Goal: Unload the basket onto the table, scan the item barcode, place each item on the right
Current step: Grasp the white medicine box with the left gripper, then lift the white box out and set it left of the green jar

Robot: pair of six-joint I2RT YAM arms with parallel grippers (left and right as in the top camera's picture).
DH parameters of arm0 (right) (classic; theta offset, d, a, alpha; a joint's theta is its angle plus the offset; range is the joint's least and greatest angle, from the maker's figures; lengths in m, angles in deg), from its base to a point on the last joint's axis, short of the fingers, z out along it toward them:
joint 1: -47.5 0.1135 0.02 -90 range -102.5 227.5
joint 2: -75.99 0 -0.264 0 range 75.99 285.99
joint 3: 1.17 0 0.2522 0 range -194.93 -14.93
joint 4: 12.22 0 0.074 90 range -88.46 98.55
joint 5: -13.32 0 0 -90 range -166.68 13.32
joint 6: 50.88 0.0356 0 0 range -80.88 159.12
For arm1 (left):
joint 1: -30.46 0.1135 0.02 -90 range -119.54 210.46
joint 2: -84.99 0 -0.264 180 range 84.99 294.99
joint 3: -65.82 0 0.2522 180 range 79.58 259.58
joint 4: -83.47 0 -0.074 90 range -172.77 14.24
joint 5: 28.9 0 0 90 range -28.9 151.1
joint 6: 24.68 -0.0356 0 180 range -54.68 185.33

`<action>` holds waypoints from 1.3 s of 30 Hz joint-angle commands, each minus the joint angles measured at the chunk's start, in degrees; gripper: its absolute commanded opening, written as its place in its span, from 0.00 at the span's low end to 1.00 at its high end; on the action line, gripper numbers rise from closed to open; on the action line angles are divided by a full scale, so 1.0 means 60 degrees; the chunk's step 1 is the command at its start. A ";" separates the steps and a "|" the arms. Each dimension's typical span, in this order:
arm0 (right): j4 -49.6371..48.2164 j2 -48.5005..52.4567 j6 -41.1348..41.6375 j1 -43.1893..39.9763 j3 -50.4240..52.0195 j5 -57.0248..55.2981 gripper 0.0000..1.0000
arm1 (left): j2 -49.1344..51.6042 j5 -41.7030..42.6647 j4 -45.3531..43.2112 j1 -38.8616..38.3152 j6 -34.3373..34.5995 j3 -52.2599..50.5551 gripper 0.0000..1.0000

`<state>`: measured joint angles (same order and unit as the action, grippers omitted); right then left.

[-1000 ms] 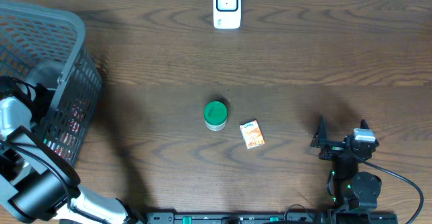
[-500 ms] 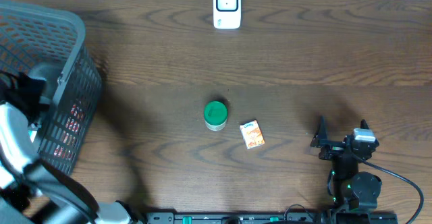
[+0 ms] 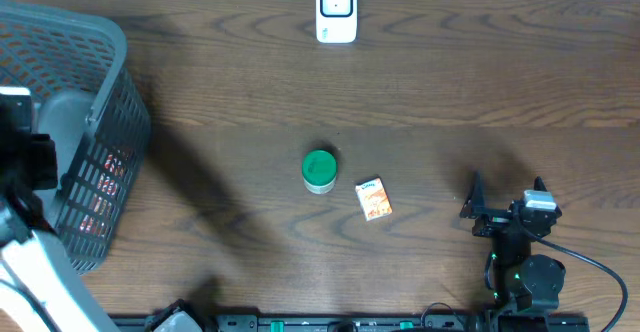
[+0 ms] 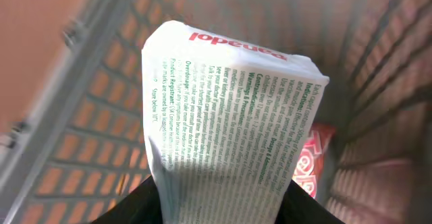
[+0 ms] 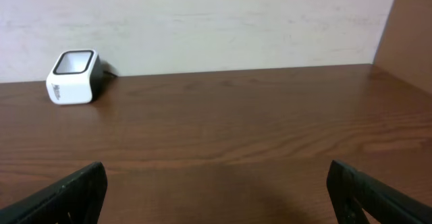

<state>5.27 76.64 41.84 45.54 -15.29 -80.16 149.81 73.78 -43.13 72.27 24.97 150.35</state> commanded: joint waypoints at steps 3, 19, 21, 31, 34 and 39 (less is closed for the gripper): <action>0.0033 -0.0040 -0.0076 0.0076 0.0007 -0.0084 0.99 | -0.1938 0.3308 -0.0055 -0.0022 0.0823 0.0186 0.45; 0.0033 -0.0040 -0.0076 0.0076 0.0007 -0.0084 0.99 | -0.3024 0.8870 0.1446 -0.0025 0.1275 0.0157 0.45; 0.0033 -0.0040 -0.0076 0.0076 0.0007 -0.0087 0.99 | -0.2892 0.8958 0.1814 -0.0025 0.1268 0.0157 0.45; 0.0033 -0.0040 -0.0076 0.0076 0.0007 -0.0087 0.99 | -0.1723 0.8950 0.3508 -0.1370 0.1129 0.0113 0.45; 0.0033 -0.0040 -0.0076 0.0076 0.0007 -0.0087 0.99 | -0.1137 0.8353 0.3508 -0.2426 0.1133 0.0040 0.45; 0.0033 -0.0040 -0.0076 0.0076 0.0007 -0.0087 0.99 | -0.0302 0.7107 0.3501 -0.3807 0.1137 -0.0080 0.45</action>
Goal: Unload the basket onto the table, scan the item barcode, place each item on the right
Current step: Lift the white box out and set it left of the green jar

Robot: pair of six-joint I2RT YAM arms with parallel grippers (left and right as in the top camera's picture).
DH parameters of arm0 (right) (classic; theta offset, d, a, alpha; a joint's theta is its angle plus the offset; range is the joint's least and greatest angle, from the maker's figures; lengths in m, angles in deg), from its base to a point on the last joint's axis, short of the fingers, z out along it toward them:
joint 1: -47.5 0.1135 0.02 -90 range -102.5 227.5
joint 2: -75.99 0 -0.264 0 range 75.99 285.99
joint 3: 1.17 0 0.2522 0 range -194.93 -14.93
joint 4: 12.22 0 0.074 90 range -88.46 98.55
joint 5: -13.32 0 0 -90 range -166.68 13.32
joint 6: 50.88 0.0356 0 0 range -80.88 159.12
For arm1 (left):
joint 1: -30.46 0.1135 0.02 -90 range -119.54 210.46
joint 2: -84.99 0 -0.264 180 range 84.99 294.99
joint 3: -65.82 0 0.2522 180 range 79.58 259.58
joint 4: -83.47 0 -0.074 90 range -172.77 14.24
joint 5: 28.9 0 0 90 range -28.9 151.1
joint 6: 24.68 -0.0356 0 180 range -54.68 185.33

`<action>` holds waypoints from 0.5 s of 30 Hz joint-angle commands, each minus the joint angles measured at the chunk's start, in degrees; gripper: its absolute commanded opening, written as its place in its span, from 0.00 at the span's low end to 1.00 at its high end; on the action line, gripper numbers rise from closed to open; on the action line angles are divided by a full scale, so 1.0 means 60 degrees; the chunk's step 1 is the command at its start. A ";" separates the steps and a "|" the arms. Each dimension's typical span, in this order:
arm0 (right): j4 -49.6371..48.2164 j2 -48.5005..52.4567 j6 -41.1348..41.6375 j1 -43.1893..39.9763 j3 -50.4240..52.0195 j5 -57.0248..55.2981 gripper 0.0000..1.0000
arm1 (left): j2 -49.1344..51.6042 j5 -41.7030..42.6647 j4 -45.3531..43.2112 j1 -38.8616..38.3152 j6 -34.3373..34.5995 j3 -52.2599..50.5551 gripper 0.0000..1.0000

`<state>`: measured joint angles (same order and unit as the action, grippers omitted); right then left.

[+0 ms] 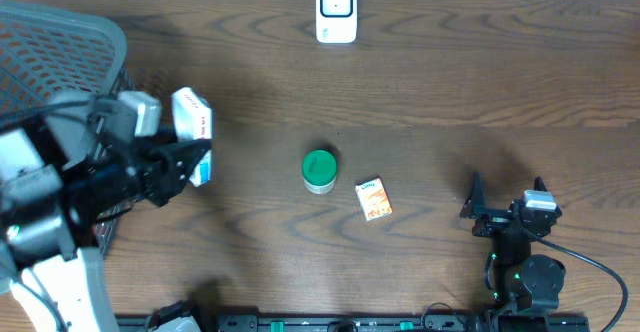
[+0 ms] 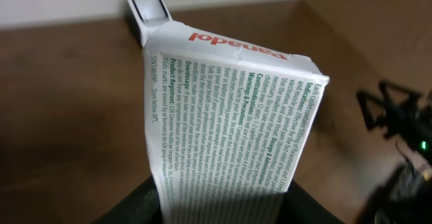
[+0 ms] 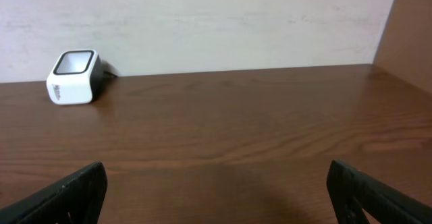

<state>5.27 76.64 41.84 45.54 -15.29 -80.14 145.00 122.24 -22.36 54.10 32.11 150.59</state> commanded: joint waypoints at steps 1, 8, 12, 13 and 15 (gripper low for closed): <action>0.0033 -0.0040 -0.0076 0.0076 0.0007 -0.0087 0.99 | 0.0856 -0.1184 0.0033 -0.1209 -0.0055 -0.0124 0.45; 0.0033 -0.0040 -0.0076 0.0076 0.0007 -0.0091 0.99 | 0.2728 -0.1741 -0.0153 -0.2306 -0.0047 -0.0127 0.45; 0.0033 -0.0040 -0.0076 0.0076 0.0007 -0.0091 0.99 | 0.3577 -0.1745 -0.0259 -0.2506 -0.0047 -0.0127 0.45; 0.0033 -0.0040 -0.0076 0.0076 0.0007 -0.0087 0.99 | 0.3778 -0.1745 -0.0288 -0.2543 -0.0044 -0.0127 0.45; 0.0033 -0.0040 -0.0076 0.0076 0.0007 -0.0091 0.99 | 0.4182 -0.1749 -0.0419 -0.2565 0.0018 -0.0127 0.45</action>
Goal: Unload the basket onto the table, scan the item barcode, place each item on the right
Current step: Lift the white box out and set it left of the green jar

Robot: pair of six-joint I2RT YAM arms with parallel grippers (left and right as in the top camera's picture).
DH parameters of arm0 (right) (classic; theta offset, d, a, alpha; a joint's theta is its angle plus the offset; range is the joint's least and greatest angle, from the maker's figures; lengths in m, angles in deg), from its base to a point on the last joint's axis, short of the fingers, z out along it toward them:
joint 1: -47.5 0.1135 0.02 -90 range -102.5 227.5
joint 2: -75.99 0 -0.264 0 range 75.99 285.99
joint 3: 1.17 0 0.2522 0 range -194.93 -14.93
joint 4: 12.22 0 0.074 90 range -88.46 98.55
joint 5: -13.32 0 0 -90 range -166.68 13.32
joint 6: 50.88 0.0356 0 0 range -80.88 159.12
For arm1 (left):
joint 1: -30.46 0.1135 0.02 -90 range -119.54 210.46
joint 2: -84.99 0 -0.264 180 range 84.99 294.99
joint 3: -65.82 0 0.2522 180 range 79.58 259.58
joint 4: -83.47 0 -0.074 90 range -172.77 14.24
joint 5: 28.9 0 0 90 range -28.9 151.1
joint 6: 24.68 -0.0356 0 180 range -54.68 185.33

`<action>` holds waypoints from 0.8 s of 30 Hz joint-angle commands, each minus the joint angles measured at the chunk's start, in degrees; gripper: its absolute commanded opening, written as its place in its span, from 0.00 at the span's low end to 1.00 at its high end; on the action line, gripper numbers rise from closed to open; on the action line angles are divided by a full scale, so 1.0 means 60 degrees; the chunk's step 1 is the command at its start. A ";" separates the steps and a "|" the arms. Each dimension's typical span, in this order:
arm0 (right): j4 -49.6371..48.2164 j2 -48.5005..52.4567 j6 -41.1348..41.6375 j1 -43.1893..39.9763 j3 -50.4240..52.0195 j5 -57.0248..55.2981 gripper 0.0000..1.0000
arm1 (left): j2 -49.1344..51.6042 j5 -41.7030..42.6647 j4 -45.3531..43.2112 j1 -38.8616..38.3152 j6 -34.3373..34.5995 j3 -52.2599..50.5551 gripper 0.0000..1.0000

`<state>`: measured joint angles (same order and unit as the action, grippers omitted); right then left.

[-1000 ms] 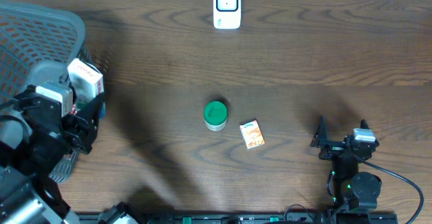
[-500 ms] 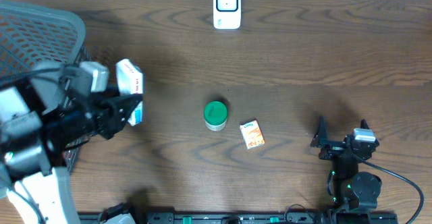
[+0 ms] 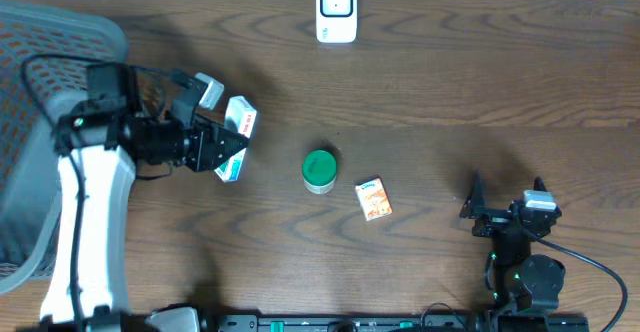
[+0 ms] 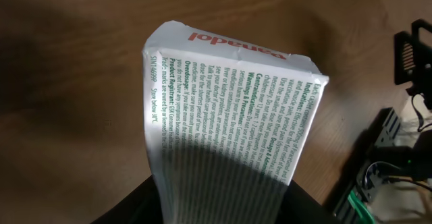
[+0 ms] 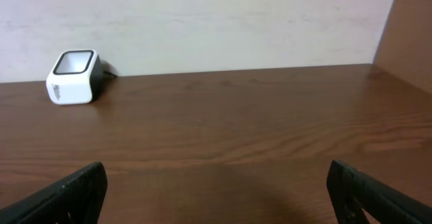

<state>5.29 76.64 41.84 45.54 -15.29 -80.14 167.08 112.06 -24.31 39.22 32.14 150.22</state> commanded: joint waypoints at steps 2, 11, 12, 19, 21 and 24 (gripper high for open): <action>0.0029 -0.0040 -0.0076 0.0076 0.0007 -0.0091 0.99 | 0.0867 -0.0087 -0.0259 -0.0084 0.0080 -0.0066 0.44; 0.0029 -0.0040 -0.0076 0.0076 0.0007 -0.0087 0.99 | 0.2397 -0.0259 -0.0903 -0.0142 0.0415 -0.0066 0.44; 0.0029 -0.0040 -0.0076 0.0076 0.0007 -0.0091 0.99 | 0.2568 -0.0259 -0.0911 -0.0200 0.0412 -0.0066 0.44; 0.0029 -0.0040 -0.0076 0.0076 0.0007 -0.0091 0.99 | 0.3526 -0.1290 -0.1825 -0.1093 0.1781 -0.0120 0.45; 0.0029 -0.0040 -0.0076 0.0076 0.0007 -0.0091 0.99 | 0.3639 -0.2164 -0.2295 -0.1370 0.2710 -0.0178 0.45; 0.0029 -0.0040 -0.0076 0.0076 0.0007 -0.0091 0.99 | 0.3697 -0.3428 -0.2823 -0.1698 0.4186 -0.0193 0.45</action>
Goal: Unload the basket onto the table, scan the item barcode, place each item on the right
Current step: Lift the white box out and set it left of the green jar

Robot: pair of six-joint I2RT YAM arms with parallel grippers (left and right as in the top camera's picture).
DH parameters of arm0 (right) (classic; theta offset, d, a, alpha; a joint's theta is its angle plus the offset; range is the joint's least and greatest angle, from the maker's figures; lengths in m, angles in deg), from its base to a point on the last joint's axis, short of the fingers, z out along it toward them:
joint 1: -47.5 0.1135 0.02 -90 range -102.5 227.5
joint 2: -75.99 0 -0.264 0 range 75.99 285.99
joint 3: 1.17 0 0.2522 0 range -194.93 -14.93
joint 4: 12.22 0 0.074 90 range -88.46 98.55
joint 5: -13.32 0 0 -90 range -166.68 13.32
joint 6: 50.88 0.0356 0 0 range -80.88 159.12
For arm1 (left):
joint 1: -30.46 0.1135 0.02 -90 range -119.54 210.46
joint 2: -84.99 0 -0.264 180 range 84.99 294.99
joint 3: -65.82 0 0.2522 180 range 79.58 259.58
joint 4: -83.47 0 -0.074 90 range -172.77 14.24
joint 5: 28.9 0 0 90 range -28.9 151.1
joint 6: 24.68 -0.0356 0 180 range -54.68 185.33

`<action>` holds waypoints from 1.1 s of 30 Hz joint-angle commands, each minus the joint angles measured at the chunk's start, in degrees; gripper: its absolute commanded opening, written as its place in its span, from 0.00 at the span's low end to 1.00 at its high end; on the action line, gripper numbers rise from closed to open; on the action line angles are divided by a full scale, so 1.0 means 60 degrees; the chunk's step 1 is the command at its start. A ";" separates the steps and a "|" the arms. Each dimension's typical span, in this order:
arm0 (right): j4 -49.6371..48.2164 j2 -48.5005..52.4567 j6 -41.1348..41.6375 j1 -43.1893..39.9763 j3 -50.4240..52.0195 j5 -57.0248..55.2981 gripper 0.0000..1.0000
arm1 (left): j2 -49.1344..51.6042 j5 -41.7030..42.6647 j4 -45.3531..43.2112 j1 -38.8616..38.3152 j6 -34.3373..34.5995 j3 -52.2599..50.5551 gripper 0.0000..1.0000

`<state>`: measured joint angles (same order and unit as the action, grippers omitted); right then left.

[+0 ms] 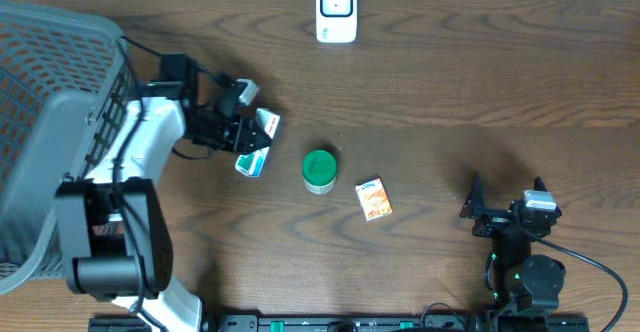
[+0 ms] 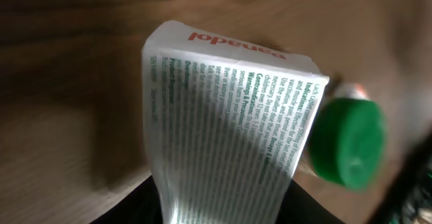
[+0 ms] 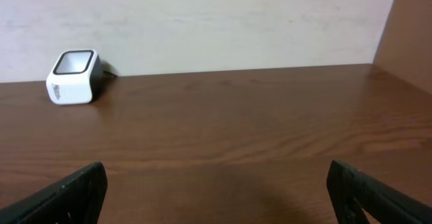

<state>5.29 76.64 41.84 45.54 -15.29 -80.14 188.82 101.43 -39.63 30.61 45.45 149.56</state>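
My left gripper (image 1: 240, 132) is shut on a white medicine box (image 1: 258, 144) with red and blue ends, holding it over the table just left of a green-lidded jar (image 1: 319, 170). In the left wrist view the box (image 2: 229, 123) fills the frame, printed side up, with the green lid (image 2: 346, 143) to its right. The white barcode scanner (image 1: 336, 10) stands at the table's far edge and also shows as the scanner (image 3: 73, 77) at the right wrist view's left. My right gripper (image 1: 506, 209) rests open at the near right, nothing between its fingers (image 3: 67, 193).
A grey wire basket (image 1: 60, 122) takes up the left side, with more packets inside. A small orange carton (image 1: 374, 198) lies right of the jar. A wall (image 3: 202, 21) backs the table behind the scanner.
My left gripper has carried the box further right and slightly toward the far edge, ending close beside the green-lidded jar. The right arm has not moved.
My left gripper held the box down inside the basket. Then it held the box outside the basket's right rim, over the table. After that it was further right, and now it is beside the green jar. The right gripper stayed open and still throughout.
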 commanded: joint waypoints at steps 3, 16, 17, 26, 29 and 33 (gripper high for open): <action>0.0029 -0.0040 -0.0076 0.0076 0.0007 -0.0091 0.99 | 0.0073 -0.2364 -0.0801 -0.0481 0.3472 -0.0084 0.45; 0.0029 -0.0040 -0.0076 0.0076 0.0007 -0.0091 0.99 | 0.0076 -0.4564 -0.2222 -0.2044 1.1919 -0.0546 0.94; 0.0029 -0.0040 -0.0076 0.0076 0.0007 -0.0087 0.99 | 0.0073 -0.4677 -0.2211 -0.2146 1.1912 -0.0546 0.96; 0.0029 -0.0040 -0.0076 0.0076 0.0007 -0.0091 0.99 | 0.0073 -0.4517 -0.2299 -0.2430 1.1398 -0.0546 1.00; 0.0029 -0.0040 -0.0073 0.0076 0.0007 -0.0091 0.99 | 0.0073 -0.4492 -0.1555 -0.2422 1.1296 -0.0546 1.00; 0.0029 -0.0040 -0.0076 0.0076 0.0007 -0.0091 0.99 | -0.1191 -0.5996 -0.0645 -0.2455 1.1275 -0.0361 1.00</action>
<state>5.29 76.64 41.84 45.54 -15.29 -80.14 189.02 73.96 -47.96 15.98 114.38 146.57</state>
